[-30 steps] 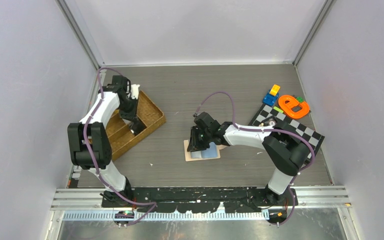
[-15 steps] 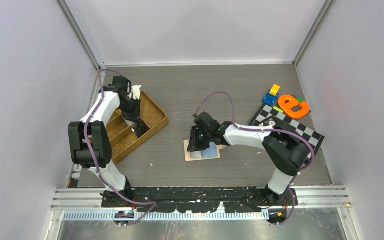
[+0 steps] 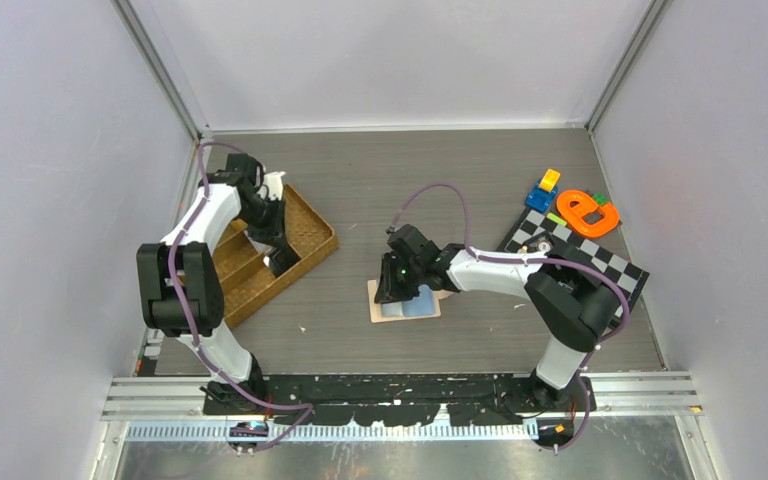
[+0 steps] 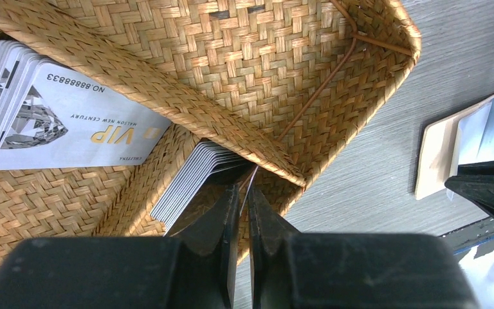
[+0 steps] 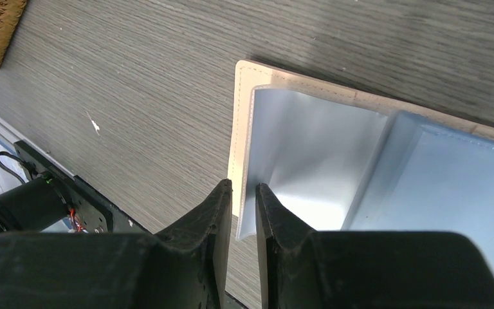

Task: Put the credit cards into the card holder
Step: Pick up the credit card from the storage box.

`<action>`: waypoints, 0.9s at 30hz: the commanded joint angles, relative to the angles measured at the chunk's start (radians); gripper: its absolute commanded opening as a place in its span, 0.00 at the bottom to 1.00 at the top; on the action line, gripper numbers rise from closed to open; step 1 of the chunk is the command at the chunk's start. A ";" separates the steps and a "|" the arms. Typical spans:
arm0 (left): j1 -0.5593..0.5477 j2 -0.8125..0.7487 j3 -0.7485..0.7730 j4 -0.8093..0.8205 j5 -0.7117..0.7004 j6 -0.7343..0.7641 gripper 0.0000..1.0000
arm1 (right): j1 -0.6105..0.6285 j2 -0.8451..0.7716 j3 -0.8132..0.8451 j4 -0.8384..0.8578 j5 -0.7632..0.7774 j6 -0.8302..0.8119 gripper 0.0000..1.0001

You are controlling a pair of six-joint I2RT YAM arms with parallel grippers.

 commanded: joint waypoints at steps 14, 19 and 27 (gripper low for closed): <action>-0.004 -0.032 -0.031 -0.038 -0.030 -0.033 0.07 | 0.012 -0.021 0.023 0.000 0.037 0.016 0.25; -0.004 -0.080 -0.019 -0.053 -0.048 -0.041 0.00 | 0.012 -0.040 0.031 -0.020 0.044 0.009 0.25; -0.004 -0.286 0.023 -0.076 -0.130 -0.088 0.00 | 0.025 -0.010 0.060 -0.027 0.033 0.005 0.26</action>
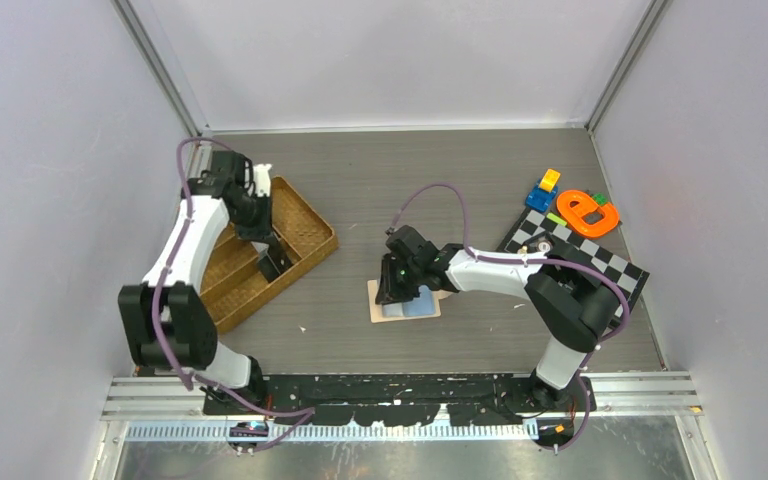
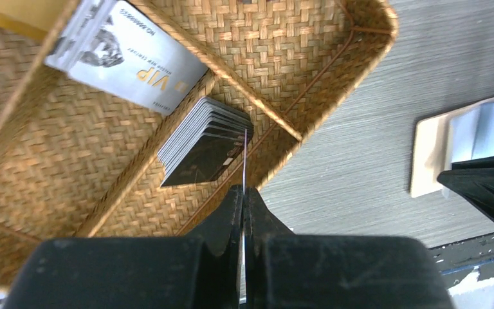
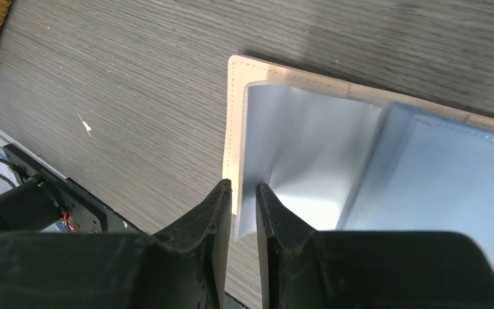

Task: Put the credit cards into the card holder
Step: Pick up the credit card from the storage box, then insert the credit card into the card slot.

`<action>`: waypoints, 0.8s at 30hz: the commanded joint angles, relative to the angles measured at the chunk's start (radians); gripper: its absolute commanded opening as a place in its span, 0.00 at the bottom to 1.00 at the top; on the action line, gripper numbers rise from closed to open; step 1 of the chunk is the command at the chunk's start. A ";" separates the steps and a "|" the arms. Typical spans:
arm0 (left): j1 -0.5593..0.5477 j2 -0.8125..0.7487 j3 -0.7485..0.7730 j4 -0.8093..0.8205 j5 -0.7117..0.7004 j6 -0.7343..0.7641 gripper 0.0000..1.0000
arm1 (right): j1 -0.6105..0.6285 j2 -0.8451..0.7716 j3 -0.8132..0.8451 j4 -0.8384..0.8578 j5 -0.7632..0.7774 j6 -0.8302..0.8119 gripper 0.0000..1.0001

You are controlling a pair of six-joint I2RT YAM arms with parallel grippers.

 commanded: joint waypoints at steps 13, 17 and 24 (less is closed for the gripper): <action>-0.055 -0.339 0.041 0.044 0.195 -0.193 0.00 | 0.047 0.004 0.085 0.159 -0.198 -0.021 0.34; -0.156 -0.371 -0.025 0.141 0.210 -0.271 0.00 | 0.047 -0.074 0.094 0.107 -0.167 -0.059 0.40; -0.345 -0.453 -0.203 0.486 0.129 -0.559 0.00 | -0.006 -0.305 -0.014 0.082 -0.077 -0.025 0.66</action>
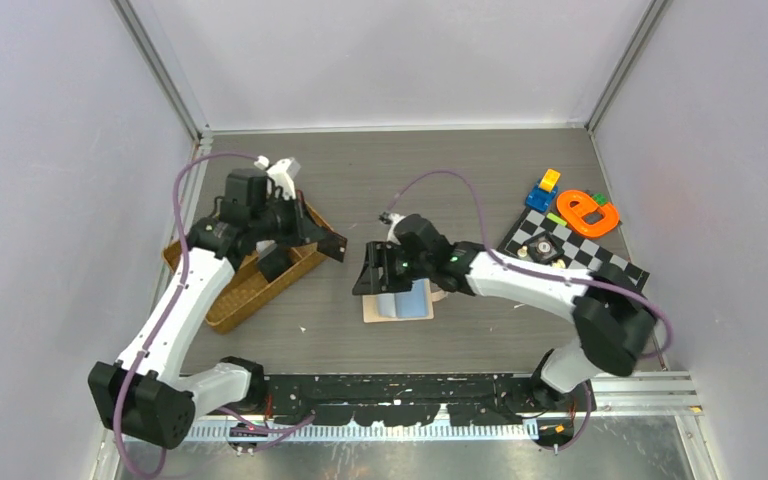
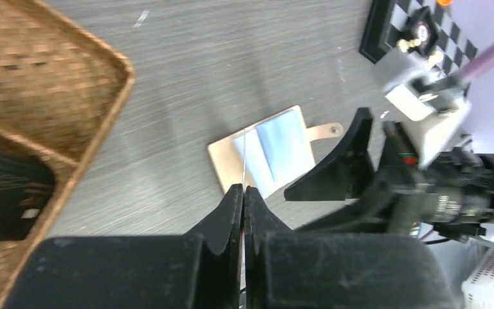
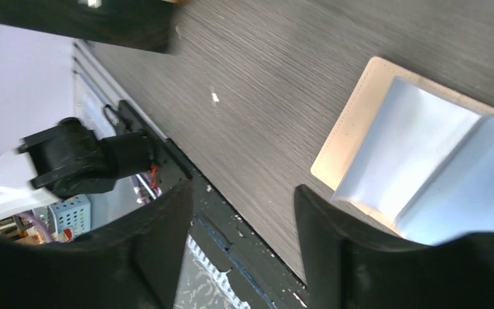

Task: Put the credit cards into the card holder
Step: Insert the credit card into the card slot.

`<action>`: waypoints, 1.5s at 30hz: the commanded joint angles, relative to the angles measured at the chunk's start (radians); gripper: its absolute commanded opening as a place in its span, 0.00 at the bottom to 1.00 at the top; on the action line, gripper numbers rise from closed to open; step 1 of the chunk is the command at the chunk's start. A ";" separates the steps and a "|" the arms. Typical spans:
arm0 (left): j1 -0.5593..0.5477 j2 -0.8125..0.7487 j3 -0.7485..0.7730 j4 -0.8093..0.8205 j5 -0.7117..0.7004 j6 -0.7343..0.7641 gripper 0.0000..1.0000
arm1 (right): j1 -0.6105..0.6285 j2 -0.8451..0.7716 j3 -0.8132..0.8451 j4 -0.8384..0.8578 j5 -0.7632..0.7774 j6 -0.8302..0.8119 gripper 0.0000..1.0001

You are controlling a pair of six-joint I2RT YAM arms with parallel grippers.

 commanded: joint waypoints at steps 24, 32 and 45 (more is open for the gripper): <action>-0.563 -0.165 -0.411 1.130 -0.543 -0.583 0.00 | -0.336 -0.660 -0.408 0.549 -0.064 0.505 0.84; -0.650 -0.147 -0.464 1.243 -0.623 -0.604 0.00 | -0.337 -0.659 -0.438 0.641 0.000 0.537 0.62; -0.664 -0.178 -0.489 1.067 -0.624 -0.655 0.53 | -0.338 -0.692 -0.430 0.613 0.073 0.478 0.03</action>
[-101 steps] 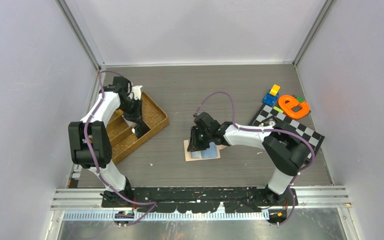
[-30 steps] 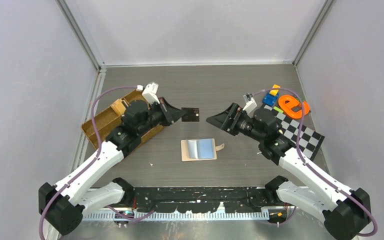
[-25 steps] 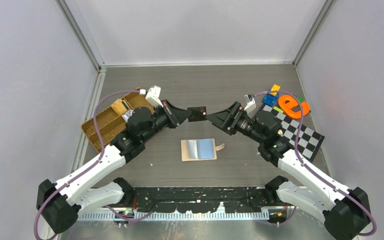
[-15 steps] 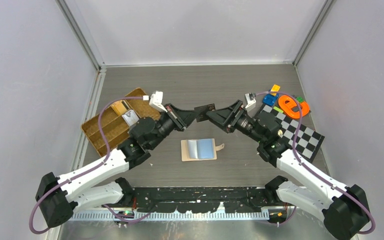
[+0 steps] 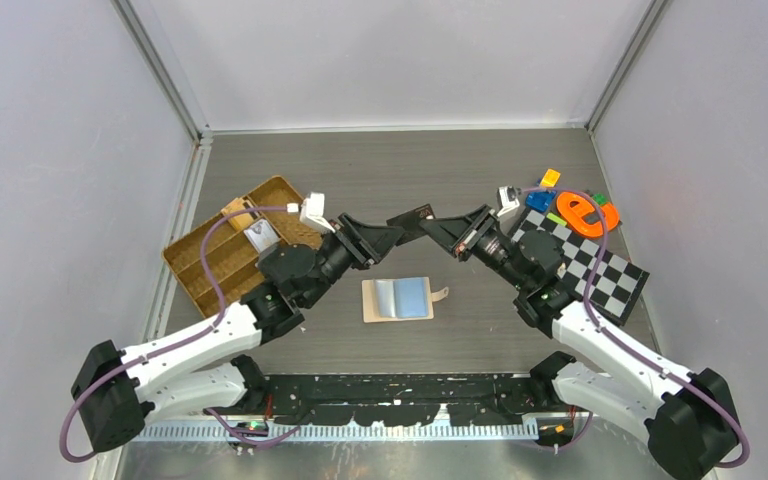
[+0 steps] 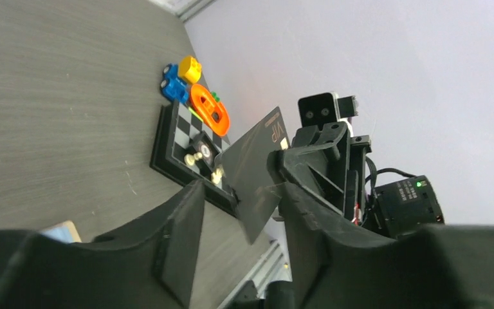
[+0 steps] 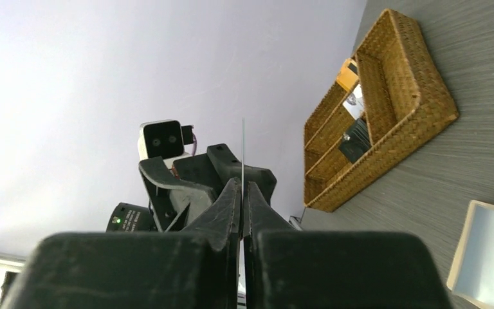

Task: Put the credit cards into the card holder
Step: Insert the credit card into the card slot.

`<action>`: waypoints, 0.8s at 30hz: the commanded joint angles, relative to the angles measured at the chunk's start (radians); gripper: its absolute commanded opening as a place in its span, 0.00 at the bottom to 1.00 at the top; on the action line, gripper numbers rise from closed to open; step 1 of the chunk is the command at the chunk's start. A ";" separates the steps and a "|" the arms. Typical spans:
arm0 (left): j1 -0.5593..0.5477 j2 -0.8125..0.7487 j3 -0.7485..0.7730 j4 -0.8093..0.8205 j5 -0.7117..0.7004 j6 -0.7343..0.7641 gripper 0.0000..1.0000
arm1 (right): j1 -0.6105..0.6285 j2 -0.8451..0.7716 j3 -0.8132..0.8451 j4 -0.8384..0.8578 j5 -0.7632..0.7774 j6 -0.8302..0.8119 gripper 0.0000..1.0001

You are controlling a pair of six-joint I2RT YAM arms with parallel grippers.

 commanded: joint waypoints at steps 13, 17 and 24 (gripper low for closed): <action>0.233 -0.079 0.191 -0.633 0.558 0.245 0.83 | -0.049 0.080 0.378 -0.751 -0.395 -0.570 0.01; 0.234 -0.042 0.198 -0.565 0.733 0.284 0.79 | -0.048 0.105 0.397 -0.745 -0.588 -0.571 0.01; 0.232 -0.013 0.161 -0.460 0.887 0.268 0.70 | -0.047 0.118 0.418 -0.793 -0.694 -0.605 0.00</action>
